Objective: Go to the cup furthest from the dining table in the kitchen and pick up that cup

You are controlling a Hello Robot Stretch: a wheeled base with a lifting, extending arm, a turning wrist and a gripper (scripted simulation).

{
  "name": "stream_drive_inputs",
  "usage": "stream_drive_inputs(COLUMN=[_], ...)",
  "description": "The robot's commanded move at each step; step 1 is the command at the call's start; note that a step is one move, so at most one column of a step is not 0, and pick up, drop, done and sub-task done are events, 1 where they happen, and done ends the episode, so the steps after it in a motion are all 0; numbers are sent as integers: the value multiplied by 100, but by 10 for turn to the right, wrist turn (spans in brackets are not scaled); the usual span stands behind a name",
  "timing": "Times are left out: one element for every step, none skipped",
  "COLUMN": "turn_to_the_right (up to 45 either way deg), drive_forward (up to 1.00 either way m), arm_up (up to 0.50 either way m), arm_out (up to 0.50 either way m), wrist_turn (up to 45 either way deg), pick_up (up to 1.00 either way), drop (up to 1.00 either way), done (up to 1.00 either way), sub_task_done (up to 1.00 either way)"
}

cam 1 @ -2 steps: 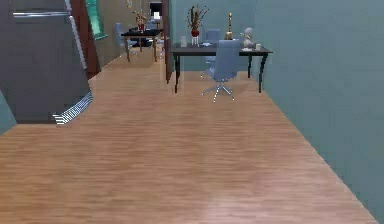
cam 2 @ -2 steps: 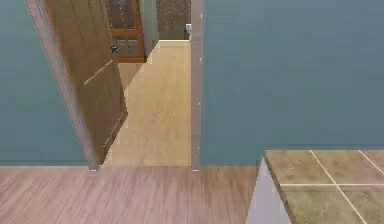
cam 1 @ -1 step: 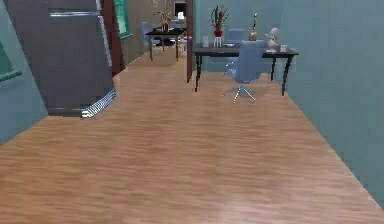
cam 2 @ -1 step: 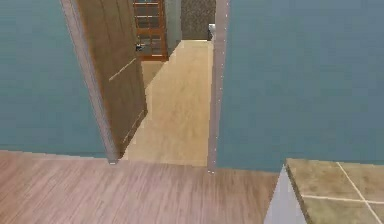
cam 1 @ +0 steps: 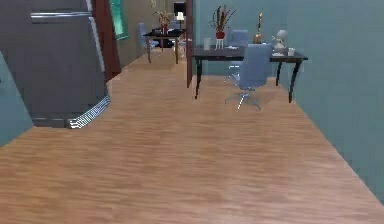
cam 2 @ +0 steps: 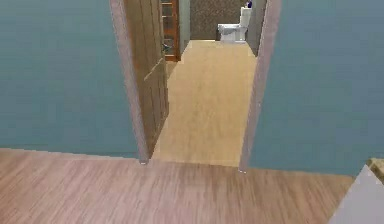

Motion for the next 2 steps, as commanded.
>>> stream_drive_inputs(turn_to_the_right=[30, 0], drive_forward=[0, 100], arm_up=[0, 0], arm_out=[0, 0], wrist_turn=[0, 0], pick_up=[0, 0], drop=[0, 0], done=[0, 0], sub_task_done=[0, 0])
